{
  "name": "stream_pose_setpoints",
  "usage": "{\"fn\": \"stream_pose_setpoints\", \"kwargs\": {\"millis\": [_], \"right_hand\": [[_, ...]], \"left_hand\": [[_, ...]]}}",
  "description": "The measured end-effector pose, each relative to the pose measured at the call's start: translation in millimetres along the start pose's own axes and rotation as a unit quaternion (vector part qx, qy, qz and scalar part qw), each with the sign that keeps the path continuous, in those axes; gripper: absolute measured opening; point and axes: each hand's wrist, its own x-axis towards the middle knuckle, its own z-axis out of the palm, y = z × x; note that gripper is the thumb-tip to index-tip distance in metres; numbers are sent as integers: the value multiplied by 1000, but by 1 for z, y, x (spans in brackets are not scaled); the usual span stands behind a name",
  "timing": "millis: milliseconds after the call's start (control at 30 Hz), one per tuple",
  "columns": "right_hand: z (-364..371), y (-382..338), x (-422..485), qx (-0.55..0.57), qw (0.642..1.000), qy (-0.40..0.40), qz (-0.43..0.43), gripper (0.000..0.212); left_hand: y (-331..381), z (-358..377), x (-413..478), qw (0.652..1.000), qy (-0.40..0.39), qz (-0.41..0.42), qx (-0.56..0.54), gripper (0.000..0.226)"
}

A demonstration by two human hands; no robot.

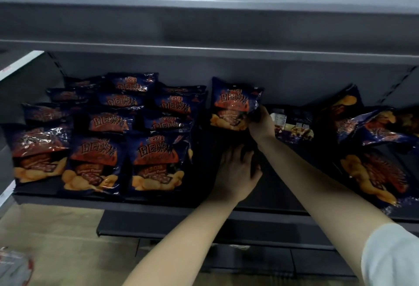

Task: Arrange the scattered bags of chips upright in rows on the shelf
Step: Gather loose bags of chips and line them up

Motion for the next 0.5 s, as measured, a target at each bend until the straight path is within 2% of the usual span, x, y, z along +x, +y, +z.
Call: {"fn": "stream_pose_setpoints", "kwargs": {"millis": [133, 333, 500], "right_hand": [[17, -7, 10, -22, 1000, 11, 10, 29], [27, -11, 18, -63, 997, 39, 37, 55], [27, -6, 10, -14, 996, 70, 50, 60]], "left_hand": [[-1, 1, 2, 1000, -22, 4, -3, 51], [-1, -1, 2, 1000, -21, 9, -21, 54], [-1, -2, 1, 1000, -19, 13, -20, 59]]}}
